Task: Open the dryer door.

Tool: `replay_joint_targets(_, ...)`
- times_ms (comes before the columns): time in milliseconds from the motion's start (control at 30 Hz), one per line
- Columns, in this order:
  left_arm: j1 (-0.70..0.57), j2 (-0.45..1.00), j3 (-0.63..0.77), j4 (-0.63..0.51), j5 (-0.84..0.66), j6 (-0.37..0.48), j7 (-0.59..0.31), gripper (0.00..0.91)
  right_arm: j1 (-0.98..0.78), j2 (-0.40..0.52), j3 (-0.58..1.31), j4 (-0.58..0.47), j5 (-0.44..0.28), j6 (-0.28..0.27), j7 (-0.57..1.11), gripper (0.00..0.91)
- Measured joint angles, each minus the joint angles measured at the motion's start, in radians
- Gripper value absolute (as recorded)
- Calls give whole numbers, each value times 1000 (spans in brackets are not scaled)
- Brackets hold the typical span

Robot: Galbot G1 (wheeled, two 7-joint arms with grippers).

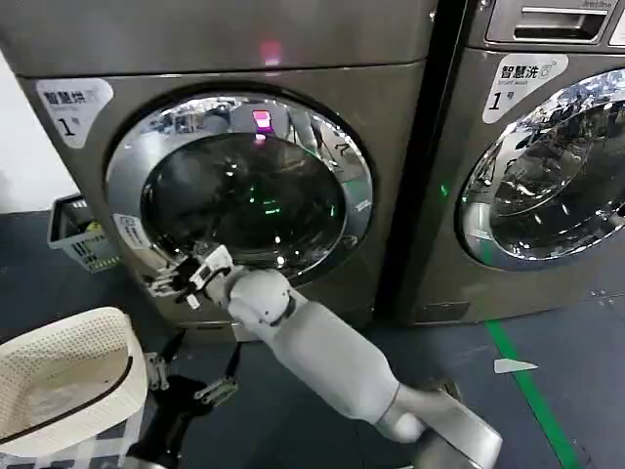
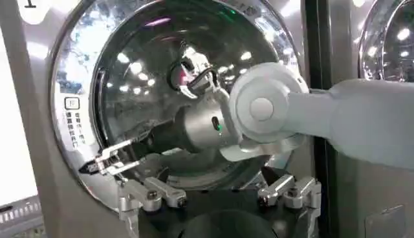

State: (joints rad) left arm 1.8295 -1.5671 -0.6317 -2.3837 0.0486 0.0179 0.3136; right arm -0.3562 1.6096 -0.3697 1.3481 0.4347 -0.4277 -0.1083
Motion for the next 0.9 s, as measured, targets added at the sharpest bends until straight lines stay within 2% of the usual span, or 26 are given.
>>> replay_joint_targets(233,1,-1,2,-2,1,0,-1,907,6,-1,-7,8,18,35,-19,907)
replay_joint_targets(467,11,-5,2,-12,3,-1,-2,907,21,-1,-22,0,21,42,-21,907)
replay_joint_targets(900,3,-12,3,-5,7,-4,-3,907,52,-1,-48,-60,22,118,-77,907)
